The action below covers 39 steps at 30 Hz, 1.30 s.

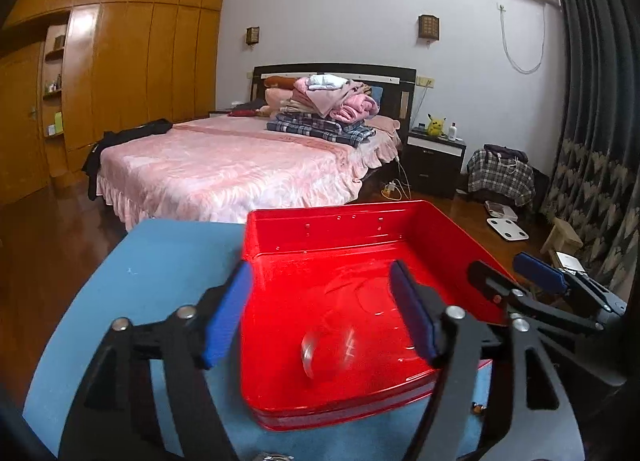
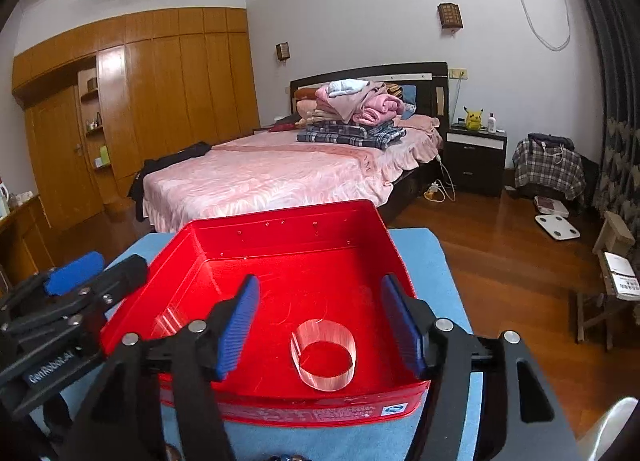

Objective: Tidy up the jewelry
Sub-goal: 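Carry both silver rings over the red tin and open both tools to drop them, then grasp the wooden bead bracelet with the left tool and lift it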

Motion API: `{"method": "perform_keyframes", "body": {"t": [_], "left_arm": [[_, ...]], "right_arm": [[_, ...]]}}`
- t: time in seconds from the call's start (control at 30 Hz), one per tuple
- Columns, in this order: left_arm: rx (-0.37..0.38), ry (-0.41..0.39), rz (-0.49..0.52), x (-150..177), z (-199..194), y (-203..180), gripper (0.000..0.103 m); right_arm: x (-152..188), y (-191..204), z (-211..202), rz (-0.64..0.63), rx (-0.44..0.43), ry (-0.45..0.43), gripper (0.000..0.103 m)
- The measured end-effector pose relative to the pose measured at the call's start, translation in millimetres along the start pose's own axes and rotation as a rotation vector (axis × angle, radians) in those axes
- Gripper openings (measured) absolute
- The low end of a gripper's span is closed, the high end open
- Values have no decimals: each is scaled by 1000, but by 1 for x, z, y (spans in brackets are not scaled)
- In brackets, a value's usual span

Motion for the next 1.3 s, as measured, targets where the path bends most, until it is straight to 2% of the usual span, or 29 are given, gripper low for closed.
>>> {"method": "perform_keyframes", "body": {"t": [0.2, 0.37, 0.53, 0.63, 0.9, 1.3], "left_arm": [[-4, -4, 0, 1, -28, 11, 79], [-25, -22, 6, 14, -74, 18, 83], [-46, -32, 13, 41, -115, 12, 83], [-57, -10, 44, 69, -131, 3, 83], [-44, 127, 2, 128, -133, 3, 66], [-74, 210, -64, 161, -119, 20, 53]], "right_arm": [[5, -8, -23, 20, 0, 0, 66], [18, -18, -68, 39, 0, -28, 67], [43, -23, -112, 63, 8, -37, 67], [64, -19, -128, 34, 24, -27, 67], [115, -13, -144, -2, 13, 39, 67], [140, -2, -150, -37, -8, 52, 67]]}}
Point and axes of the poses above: each gripper's, at about its wrist camera, not at the fingertips, and z roughly the way its jaws point, y to its left, x to its underside, the point moved 6 cm from there along z, roughly the way its jaws point, and after that the axes turned 11 degrees about x, right-handed, at the moved point
